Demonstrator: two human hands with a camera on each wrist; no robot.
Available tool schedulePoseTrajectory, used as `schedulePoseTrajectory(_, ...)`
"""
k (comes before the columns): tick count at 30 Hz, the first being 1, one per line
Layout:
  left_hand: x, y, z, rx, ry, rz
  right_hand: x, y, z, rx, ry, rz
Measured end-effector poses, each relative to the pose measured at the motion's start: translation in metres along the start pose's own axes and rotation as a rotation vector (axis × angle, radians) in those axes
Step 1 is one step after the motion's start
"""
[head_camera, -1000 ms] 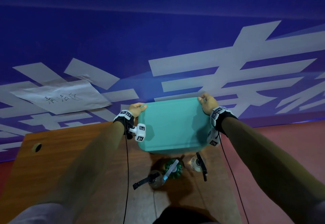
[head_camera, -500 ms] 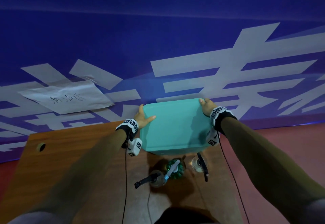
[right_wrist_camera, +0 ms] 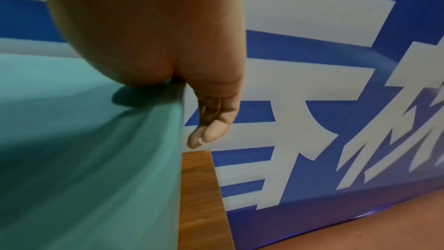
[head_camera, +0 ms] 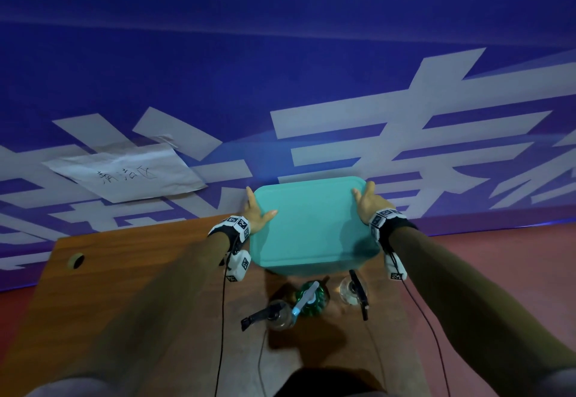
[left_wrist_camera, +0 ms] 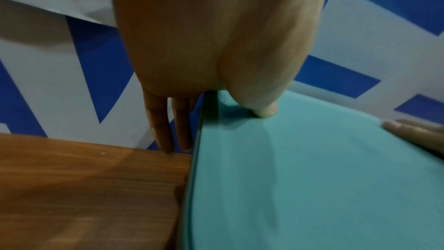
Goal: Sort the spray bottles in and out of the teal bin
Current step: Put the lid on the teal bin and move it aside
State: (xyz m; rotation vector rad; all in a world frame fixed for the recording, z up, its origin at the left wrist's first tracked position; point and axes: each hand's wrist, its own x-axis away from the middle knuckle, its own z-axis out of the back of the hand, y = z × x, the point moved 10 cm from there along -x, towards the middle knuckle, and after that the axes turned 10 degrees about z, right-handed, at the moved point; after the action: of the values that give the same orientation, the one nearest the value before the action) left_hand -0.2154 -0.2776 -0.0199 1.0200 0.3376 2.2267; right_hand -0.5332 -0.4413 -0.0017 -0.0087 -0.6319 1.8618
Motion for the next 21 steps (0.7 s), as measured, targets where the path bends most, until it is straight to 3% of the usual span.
schedulePoseTrajectory(2, 0.007, -0.005, -0.004, -0.027, -0.053, -0.022, 0.012, -0.003, -0.001, 0.044, 0.002, 0.005)
schedulePoseTrajectory(8, 0.03, -0.011, -0.017, 0.087, -0.158, -0.093, 0.038, -0.016, -0.007, 0.329, 0.097, 0.255)
schedulePoseTrajectory(12, 0.035, -0.013, -0.015, 0.161, -0.154, -0.081, 0.035, -0.022, -0.007, 0.437, 0.177, 0.316)
schedulePoseTrajectory(17, 0.035, -0.018, -0.016, 0.114, -0.13, -0.038, 0.045, -0.037, -0.011, 0.542, 0.163, 0.456)
schedulePoseTrajectory(21, 0.037, -0.027, -0.021, 0.12, -0.195, -0.045, 0.063, -0.042, -0.016, 0.547, 0.174, 0.509)
